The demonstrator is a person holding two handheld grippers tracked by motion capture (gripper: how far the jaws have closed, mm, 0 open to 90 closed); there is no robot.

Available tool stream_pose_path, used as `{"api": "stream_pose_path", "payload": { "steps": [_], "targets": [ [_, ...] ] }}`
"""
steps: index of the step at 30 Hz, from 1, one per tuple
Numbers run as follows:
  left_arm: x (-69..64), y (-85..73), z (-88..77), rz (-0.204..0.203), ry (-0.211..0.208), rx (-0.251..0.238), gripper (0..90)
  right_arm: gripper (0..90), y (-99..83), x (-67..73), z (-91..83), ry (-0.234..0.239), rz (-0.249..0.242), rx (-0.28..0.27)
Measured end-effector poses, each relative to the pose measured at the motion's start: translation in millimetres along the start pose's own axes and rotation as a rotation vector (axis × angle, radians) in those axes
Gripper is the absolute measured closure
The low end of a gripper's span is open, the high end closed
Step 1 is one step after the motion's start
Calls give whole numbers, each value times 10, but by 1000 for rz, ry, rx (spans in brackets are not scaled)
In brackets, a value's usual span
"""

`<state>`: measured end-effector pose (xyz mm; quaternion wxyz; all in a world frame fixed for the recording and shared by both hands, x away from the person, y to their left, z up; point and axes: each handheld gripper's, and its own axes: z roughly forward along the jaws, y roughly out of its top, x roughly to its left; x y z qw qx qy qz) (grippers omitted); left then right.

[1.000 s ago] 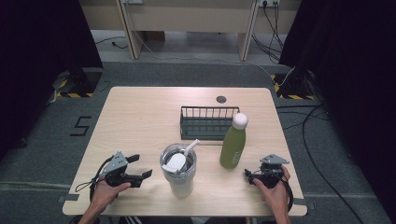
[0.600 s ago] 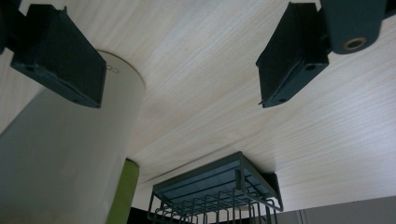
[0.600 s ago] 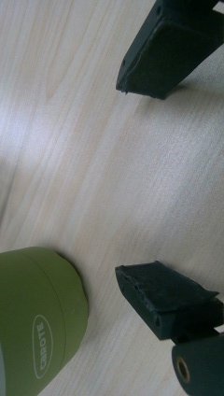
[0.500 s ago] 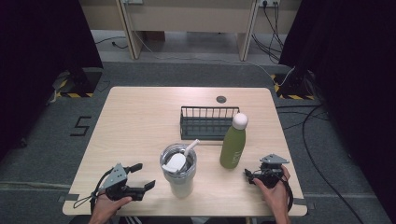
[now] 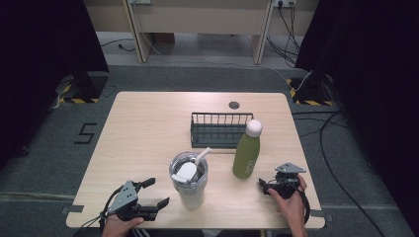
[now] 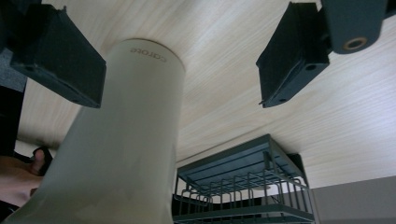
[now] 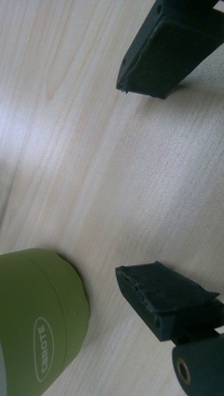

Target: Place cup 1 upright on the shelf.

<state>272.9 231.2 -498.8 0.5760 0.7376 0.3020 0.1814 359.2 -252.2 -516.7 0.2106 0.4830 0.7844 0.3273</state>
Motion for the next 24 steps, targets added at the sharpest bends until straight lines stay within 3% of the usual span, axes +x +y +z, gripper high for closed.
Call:
{"api": "stream_pose_path", "payload": {
  "steps": [13,20,24],
  "targets": [
    [-157,36,140,40,-35,-44,147,102,0,0,0,0,0,0],
    [-285,64,285,75,-48,-46,147,102,0,0,0,0,0,0],
    [-322,78,352,74,-50,-50,147,102,0,0,0,0,0,0]
  ]
}}
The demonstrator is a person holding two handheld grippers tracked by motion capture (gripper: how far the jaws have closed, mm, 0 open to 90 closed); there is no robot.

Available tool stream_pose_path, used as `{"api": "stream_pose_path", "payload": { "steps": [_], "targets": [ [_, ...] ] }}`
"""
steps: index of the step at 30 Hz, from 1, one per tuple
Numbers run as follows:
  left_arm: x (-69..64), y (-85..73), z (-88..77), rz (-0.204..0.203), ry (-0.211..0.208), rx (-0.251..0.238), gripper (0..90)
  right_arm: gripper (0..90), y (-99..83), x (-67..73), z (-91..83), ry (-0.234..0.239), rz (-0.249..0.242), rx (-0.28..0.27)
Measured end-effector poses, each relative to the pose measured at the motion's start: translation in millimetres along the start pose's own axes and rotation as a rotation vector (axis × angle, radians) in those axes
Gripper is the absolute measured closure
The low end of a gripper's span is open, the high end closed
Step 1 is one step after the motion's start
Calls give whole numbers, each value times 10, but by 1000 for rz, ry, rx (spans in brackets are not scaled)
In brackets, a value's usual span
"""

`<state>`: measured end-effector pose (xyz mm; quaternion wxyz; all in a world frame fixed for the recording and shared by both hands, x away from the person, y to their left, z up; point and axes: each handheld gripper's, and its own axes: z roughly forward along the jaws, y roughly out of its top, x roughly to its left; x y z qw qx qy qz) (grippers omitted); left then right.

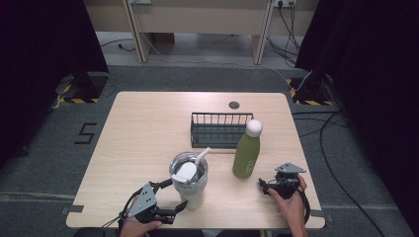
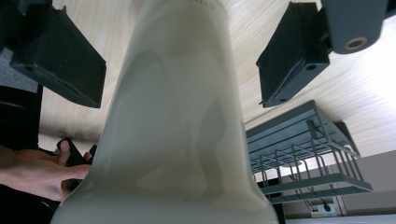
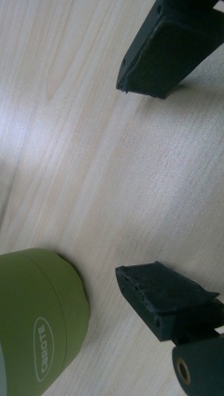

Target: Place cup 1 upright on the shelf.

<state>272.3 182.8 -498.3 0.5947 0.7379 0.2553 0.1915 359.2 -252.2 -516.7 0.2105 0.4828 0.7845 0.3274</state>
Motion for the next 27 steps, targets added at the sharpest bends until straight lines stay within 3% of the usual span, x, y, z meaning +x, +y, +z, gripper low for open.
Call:
{"api": "stream_pose_path", "payload": {
  "steps": [13,17,27],
  "targets": [
    [-29,16,200,16,-6,-11,125,102,0,-1,0,0,-2,0],
    [-49,12,251,-13,4,-27,106,102,0,0,0,0,0,0],
    [-54,-28,336,-28,8,-71,86,102,0,2,0,0,2,0]
  ]
}}
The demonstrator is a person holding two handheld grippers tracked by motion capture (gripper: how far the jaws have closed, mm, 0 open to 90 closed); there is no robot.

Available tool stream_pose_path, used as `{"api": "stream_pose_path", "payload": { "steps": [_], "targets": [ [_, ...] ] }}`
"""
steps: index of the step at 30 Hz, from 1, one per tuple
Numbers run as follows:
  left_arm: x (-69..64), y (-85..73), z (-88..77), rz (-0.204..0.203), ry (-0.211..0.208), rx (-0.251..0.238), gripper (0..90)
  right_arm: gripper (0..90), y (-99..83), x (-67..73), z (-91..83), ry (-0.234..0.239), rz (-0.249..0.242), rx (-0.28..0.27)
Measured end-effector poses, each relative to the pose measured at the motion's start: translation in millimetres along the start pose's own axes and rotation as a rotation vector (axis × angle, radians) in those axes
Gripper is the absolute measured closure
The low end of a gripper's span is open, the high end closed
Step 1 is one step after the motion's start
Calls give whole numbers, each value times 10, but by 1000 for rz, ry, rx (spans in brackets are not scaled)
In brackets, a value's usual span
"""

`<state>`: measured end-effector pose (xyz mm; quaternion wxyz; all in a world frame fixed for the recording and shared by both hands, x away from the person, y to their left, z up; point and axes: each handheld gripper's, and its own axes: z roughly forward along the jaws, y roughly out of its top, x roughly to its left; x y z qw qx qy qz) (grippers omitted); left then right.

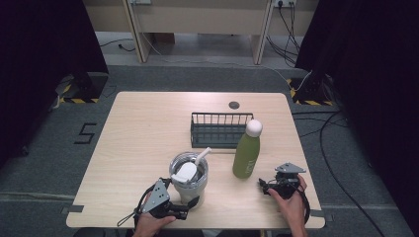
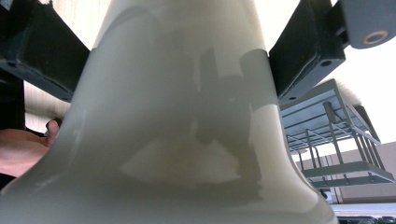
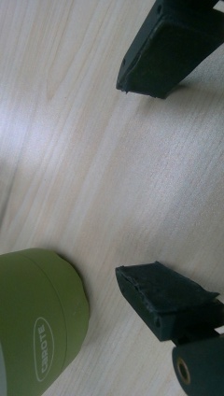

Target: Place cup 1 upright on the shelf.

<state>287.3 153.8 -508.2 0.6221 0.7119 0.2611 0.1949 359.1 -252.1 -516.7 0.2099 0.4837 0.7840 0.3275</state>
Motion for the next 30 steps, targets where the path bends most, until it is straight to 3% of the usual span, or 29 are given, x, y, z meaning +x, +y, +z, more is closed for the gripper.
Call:
{"api": "stream_pose_path", "payload": {
  "steps": [3,9,21,30],
  "targets": [
    [4,-10,31,-25,-5,-5,80,102,0,-2,2,0,-4,-2],
    [8,-13,83,-15,-5,-11,79,102,1,-3,2,0,-4,-2],
    [31,-42,150,-40,-26,-44,73,102,2,-3,3,1,-5,-2],
    [45,-54,170,-17,-41,-54,89,101,3,-4,4,1,-6,-1]
  ]
}}
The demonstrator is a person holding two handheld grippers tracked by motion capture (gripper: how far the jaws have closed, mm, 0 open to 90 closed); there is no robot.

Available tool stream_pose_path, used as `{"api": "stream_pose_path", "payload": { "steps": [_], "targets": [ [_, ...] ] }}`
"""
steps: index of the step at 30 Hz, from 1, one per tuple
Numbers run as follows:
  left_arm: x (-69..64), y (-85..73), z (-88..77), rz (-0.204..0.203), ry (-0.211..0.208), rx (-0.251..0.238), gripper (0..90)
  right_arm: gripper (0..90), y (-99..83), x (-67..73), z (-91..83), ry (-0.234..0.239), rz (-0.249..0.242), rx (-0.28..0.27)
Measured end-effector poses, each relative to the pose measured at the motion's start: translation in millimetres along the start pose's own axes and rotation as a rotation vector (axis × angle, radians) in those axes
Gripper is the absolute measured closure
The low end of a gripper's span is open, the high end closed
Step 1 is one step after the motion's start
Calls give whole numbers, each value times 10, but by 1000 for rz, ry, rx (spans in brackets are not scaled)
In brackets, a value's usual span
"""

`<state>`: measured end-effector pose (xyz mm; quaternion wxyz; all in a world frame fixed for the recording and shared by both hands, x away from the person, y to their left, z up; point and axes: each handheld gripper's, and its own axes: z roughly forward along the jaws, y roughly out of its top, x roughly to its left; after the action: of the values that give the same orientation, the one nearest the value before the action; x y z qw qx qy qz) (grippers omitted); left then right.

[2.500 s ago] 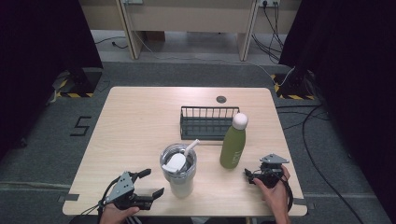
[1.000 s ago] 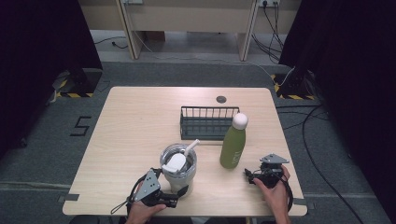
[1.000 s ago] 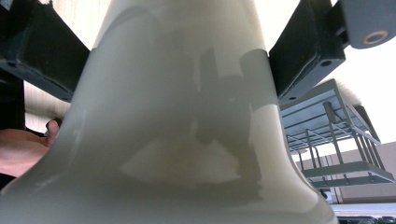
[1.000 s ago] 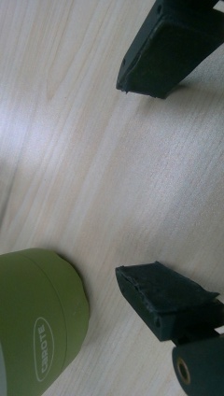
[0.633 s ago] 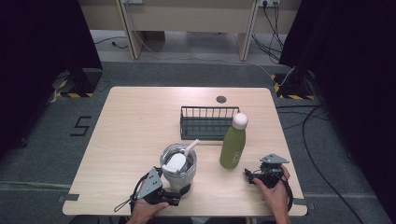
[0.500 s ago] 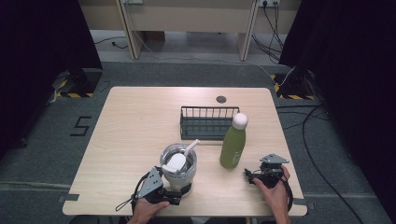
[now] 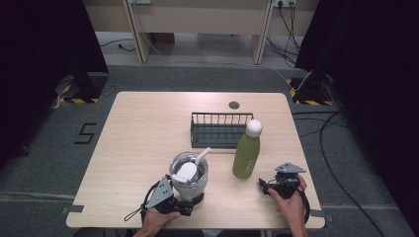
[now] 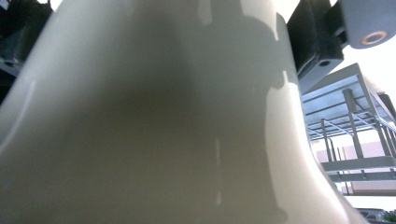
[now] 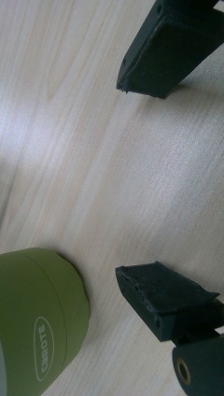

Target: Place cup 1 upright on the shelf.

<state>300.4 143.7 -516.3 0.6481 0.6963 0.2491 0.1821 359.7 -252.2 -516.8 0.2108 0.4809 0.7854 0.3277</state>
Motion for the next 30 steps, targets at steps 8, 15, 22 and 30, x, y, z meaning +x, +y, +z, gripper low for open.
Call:
{"api": "stream_pose_path", "payload": {
  "steps": [8,15,22,30],
  "targets": [
    [22,17,-1,4,-11,8,98,102,0,1,0,0,-1,0],
    [50,54,34,2,-22,22,100,102,1,0,0,0,-2,1],
    [80,70,36,-1,-17,21,101,102,1,1,1,0,-1,0],
    [119,211,2,20,-5,-9,101,101,1,0,1,1,-1,0]
  ]
}}
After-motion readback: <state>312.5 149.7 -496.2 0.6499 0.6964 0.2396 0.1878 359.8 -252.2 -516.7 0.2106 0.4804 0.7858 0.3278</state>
